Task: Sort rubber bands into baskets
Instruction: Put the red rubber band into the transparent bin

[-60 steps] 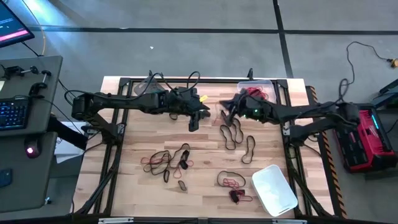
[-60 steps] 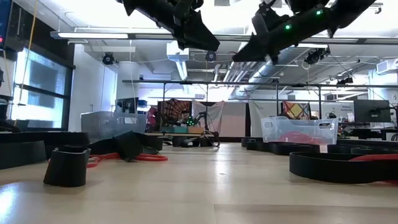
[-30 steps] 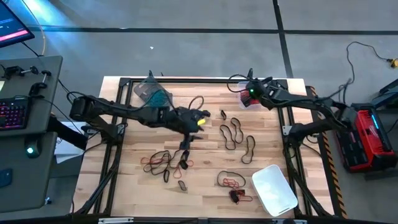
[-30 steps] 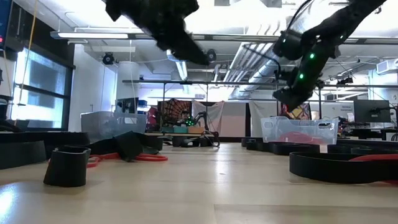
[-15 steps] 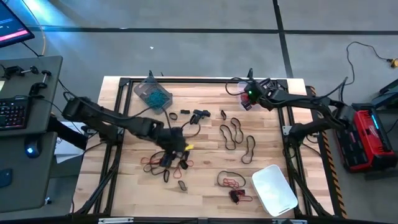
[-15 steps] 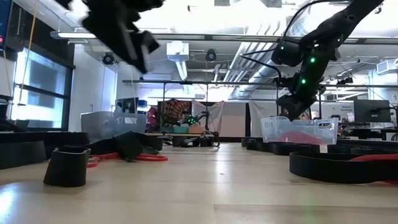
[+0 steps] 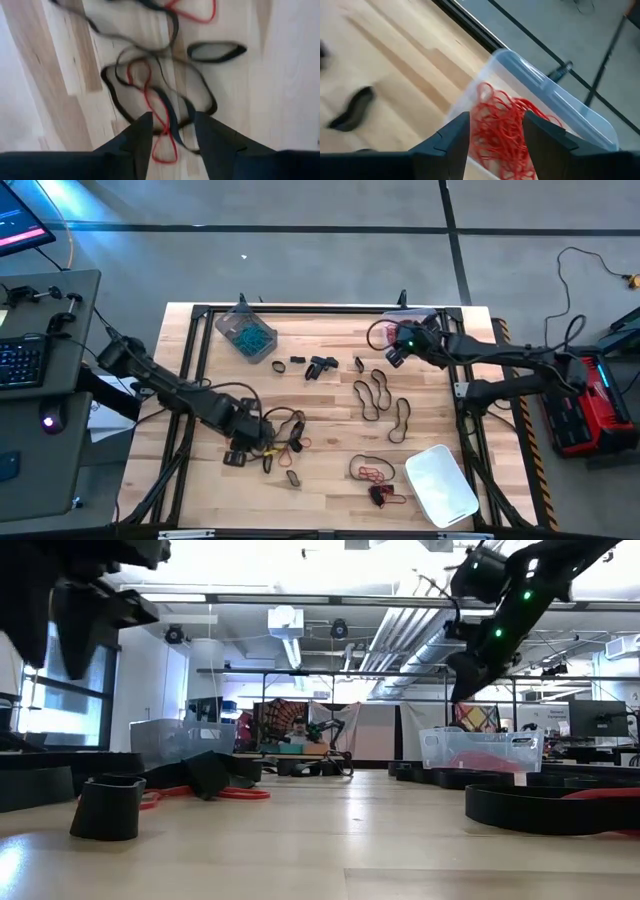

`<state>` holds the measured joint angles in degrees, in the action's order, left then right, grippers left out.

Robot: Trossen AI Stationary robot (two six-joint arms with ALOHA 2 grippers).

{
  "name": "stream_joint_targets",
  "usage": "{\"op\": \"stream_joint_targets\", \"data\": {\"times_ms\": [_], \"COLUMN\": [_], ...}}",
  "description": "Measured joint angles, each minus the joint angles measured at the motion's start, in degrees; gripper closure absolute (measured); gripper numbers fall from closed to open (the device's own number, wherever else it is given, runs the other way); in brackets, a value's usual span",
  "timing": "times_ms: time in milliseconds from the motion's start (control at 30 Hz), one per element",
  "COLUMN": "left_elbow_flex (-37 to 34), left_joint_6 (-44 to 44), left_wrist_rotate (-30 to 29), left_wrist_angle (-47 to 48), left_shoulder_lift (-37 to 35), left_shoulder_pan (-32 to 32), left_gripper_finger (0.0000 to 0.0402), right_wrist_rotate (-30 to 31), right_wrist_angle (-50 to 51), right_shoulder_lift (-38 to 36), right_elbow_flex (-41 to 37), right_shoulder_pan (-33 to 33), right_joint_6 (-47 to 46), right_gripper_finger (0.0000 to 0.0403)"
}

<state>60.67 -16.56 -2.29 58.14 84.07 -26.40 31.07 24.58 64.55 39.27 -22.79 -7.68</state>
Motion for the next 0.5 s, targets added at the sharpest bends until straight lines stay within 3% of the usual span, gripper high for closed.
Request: {"op": "stream_joint_targets", "data": {"times_ms": [233, 500], "left_elbow_flex": [-9.1, -21.8], "left_joint_6": [-6.4, -11.8], "left_wrist_rotate": [0.6, 0.8], "left_wrist_angle": [-0.4, -9.2], "left_shoulder_lift": [-5.4, -16.2], "left_shoulder_pan": [-2.7, -2.9], "left_gripper_finger": [0.0315, 0.0336], "right_wrist_rotate": [0.0, 0.1], "right_wrist_angle": [0.0, 0.0], "right_shoulder_lift": [-2.4, -2.8], "right_elbow_flex": [0.0, 0.0], "right_shoulder_pan": [4.5, 6.3], "right_joint_6": [-0.5, -1.1], "right_gripper_finger": [0.0231, 0.0231]}}
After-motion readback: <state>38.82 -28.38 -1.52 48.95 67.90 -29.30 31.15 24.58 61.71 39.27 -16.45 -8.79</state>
